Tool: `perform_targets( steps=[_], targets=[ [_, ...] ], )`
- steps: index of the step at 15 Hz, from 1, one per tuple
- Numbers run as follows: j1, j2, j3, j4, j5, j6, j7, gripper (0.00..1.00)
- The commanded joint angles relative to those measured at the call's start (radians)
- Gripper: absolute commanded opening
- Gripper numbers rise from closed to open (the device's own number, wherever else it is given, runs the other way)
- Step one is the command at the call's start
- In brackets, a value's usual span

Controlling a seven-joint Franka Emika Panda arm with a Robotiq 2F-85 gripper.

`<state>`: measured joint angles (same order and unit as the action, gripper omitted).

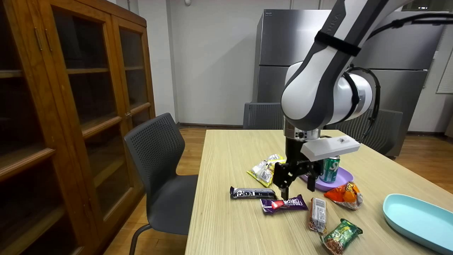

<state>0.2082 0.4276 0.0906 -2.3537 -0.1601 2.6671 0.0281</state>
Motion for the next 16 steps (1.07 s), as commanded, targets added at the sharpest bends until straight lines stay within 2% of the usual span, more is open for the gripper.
perform_targets(
  steps=[1,2,7,11,16],
  targets=[
    [0.037,-0.004,-0.018,-0.016,0.021,0.055,0.130,1.00],
    [0.039,-0.001,-0.015,-0.017,0.037,0.072,0.161,1.00],
    [0.216,0.020,-0.175,-0.020,-0.034,0.141,0.498,1.00],
    [0.337,0.060,-0.284,-0.013,-0.030,0.158,0.721,1.00],
    [0.419,0.115,-0.348,-0.007,-0.008,0.210,0.944,1.00]
  ],
)
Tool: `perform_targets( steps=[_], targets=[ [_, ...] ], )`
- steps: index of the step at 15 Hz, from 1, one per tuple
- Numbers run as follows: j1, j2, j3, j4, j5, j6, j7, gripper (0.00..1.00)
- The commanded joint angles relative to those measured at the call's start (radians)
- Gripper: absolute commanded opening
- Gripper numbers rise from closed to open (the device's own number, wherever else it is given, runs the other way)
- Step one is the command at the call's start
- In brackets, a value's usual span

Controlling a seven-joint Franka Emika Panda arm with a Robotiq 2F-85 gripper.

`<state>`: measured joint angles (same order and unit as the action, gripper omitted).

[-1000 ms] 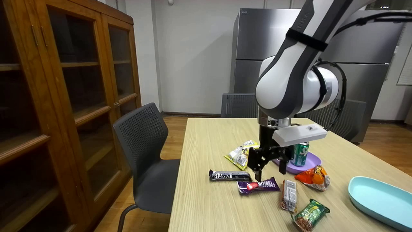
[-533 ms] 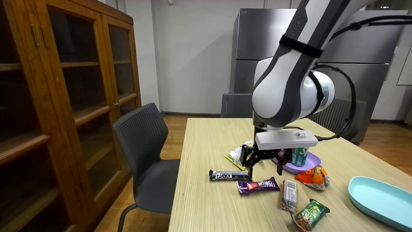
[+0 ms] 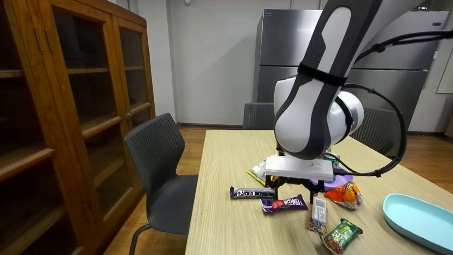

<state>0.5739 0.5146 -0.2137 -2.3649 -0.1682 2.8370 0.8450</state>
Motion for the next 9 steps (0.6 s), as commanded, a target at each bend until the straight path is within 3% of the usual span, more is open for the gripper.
perform_targets(
  steps=[1,9],
  targets=[
    [0.070,0.039,-0.057,0.007,0.003,0.053,0.164,1.00],
    [0.161,0.108,-0.136,0.025,0.064,0.136,0.333,1.00]
  ],
)
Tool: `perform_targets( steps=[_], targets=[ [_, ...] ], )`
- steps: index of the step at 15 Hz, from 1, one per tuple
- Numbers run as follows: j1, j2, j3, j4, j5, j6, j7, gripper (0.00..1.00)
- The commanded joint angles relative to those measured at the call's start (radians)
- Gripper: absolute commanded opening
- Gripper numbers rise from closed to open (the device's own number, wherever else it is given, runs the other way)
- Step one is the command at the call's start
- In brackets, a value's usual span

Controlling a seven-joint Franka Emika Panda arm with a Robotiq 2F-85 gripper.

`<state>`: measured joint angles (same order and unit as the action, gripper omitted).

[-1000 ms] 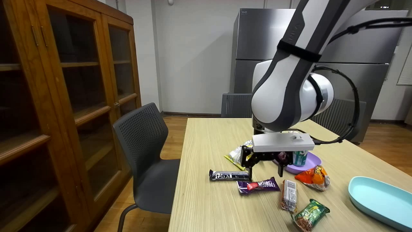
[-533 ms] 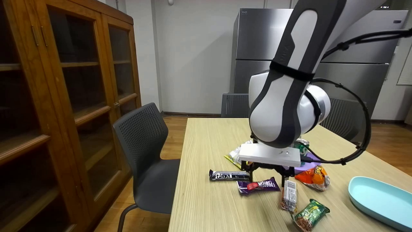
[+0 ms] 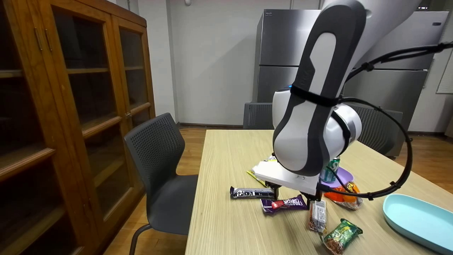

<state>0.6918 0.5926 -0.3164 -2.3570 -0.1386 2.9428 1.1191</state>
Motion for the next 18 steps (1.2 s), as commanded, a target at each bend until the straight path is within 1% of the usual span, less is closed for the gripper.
perform_targets(
  steps=[1,4,9,13,14,15,18],
  targets=[
    [0.045,0.036,-0.034,0.018,0.051,0.041,0.069,1.00],
    [0.047,0.060,-0.037,0.027,0.107,0.069,0.086,1.00],
    [0.036,0.102,-0.024,0.050,0.198,0.101,0.077,1.00],
    [0.033,0.127,-0.019,0.074,0.240,0.103,0.069,1.00],
    [0.034,0.132,-0.019,0.080,0.247,0.102,0.068,0.75],
    [0.035,0.136,-0.020,0.085,0.251,0.102,0.067,0.74],
    [0.037,0.145,-0.022,0.096,0.259,0.101,0.066,0.49]
  ],
)
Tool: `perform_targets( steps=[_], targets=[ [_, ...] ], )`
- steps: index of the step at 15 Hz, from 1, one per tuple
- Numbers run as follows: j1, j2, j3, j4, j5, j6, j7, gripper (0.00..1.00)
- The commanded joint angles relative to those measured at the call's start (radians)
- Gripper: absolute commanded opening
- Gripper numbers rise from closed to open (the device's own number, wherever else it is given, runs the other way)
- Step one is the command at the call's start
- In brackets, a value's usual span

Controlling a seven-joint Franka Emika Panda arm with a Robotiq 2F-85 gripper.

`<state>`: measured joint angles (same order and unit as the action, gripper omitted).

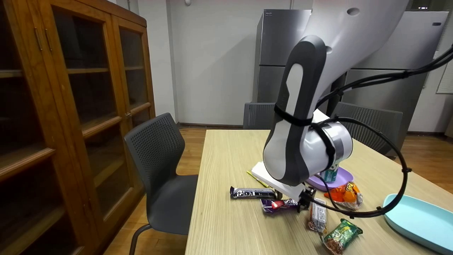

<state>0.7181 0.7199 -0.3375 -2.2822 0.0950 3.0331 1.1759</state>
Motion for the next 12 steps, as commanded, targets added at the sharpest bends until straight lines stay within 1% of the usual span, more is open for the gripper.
perform_targets(
  steps=[1,4,5,6,8,10,12],
  targets=[
    [0.010,0.019,0.000,0.023,0.028,0.011,0.008,0.42],
    [0.014,0.018,-0.005,0.024,0.027,0.012,0.007,0.19],
    [0.013,0.008,-0.004,0.017,0.027,0.015,0.004,0.13],
    [0.028,-0.003,-0.017,0.009,0.021,0.015,0.005,0.08],
    [0.042,-0.031,-0.025,-0.011,0.015,0.027,-0.006,0.06],
    [0.061,-0.066,-0.035,-0.036,0.009,0.033,-0.025,0.07],
    [0.057,-0.115,-0.027,-0.071,0.003,0.044,-0.056,0.06]
  ],
)
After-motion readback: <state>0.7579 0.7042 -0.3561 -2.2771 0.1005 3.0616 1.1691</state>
